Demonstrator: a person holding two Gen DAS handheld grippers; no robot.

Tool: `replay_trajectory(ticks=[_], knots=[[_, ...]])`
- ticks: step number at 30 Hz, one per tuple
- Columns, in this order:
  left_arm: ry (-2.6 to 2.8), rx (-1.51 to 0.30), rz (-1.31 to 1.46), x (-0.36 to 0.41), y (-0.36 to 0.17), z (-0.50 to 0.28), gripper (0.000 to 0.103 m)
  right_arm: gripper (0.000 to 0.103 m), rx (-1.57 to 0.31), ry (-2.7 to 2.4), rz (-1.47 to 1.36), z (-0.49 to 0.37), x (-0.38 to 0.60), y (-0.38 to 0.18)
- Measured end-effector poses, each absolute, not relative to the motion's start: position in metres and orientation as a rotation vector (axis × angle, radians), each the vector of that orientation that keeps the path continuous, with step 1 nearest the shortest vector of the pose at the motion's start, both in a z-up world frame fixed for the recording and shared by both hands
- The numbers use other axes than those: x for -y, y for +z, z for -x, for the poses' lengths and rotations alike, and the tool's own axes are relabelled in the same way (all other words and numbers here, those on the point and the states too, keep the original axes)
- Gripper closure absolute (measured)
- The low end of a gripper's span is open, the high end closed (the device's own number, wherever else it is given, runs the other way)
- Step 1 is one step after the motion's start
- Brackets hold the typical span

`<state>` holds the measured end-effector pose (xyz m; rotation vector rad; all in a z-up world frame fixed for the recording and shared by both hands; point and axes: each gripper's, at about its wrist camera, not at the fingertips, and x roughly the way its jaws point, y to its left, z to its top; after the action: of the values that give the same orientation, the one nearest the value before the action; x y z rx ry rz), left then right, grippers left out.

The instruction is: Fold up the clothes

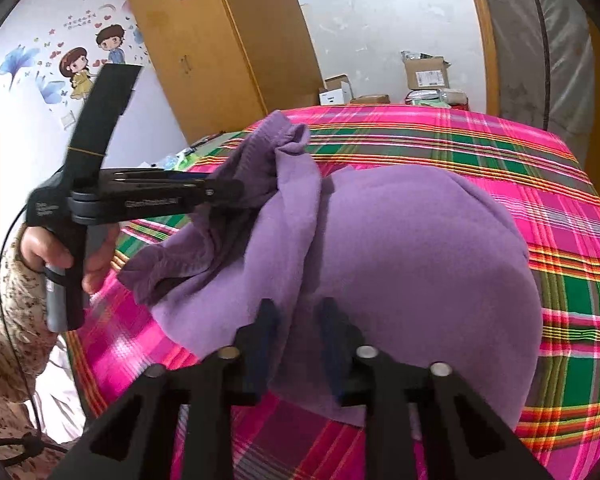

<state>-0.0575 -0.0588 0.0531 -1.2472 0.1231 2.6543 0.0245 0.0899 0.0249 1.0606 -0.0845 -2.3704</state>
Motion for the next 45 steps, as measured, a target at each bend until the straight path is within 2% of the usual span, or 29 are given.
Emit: replay_trajectory(ticks=[5,9,16,18,19,20,22,24,34,45], knots=[[2.608,-0.064,1.252,0.058,0.053,0.058,0.069,0.085,0.094,-2.378,-1.069,-0.02,-0.091,0.023],[2.616,-0.097,1.266,0.051,0.054,0.062,0.055,0.085,0.093,-2.378,-1.07,-0.02,-0.09,0.024],[2.659,-0.17,1.317,0.042,0.05,0.075,0.054,0.085,0.068,-2.378,-1.071,-0.021,-0.084,0.025],[2.671,-0.171,1.33,0.042,0.049,0.078,0.058,0.085,0.056,-2.375,-1.067,-0.021,-0.083,0.025],[2.677,-0.136,1.33,0.047,0.05,0.079,0.067,0.085,0.051,-2.373,-1.065,-0.021,-0.084,0.025],[2.679,-0.109,1.326,0.051,0.051,0.08,0.07,0.087,0.047,-2.37,-1.063,-0.02,-0.084,0.025],[2.688,-0.082,1.32,0.056,0.053,0.081,0.075,0.099,0.034,-2.357,-1.053,-0.02,-0.084,0.025],[2.701,-0.069,1.304,0.06,0.056,0.081,0.077,0.1,0.007,-2.355,-1.038,-0.02,-0.082,0.028],[2.774,0.043,1.234,0.096,0.07,0.082,0.078,0.101,-0.093,-2.502,-0.892,0.001,-0.089,0.059],[2.826,0.174,1.201,0.138,0.073,0.084,0.078,0.101,-0.213,-2.603,-0.833,0.068,-0.067,0.09]])
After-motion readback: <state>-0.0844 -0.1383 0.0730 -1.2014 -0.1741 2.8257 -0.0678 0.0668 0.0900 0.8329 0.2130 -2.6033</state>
